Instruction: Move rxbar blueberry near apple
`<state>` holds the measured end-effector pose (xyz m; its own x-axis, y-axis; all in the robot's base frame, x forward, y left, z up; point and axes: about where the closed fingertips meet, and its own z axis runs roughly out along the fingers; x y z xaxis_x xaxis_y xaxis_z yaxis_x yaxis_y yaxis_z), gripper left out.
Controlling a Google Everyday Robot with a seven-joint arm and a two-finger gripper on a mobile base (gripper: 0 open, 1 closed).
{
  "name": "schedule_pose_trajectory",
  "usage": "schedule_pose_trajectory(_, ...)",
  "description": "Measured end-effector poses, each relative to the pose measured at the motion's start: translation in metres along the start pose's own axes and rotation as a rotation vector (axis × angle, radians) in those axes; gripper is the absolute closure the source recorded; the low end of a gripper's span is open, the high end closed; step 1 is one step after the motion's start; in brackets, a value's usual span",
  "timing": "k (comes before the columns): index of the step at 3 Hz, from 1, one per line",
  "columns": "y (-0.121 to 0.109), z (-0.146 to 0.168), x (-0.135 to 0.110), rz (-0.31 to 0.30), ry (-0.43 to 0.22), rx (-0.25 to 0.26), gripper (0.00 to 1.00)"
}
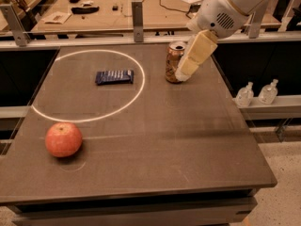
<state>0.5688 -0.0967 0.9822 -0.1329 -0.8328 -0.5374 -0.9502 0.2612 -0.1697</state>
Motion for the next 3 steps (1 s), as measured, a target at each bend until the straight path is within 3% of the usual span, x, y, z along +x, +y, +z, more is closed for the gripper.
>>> schedule_pose_trajectory(1,-0.009,0.004,-0.003,0.017,0.020,0.014,0.00)
schedule_pose_trajectory(3,-0.052,0.033,-0.034,-0.080,0.027,0.042,0.00)
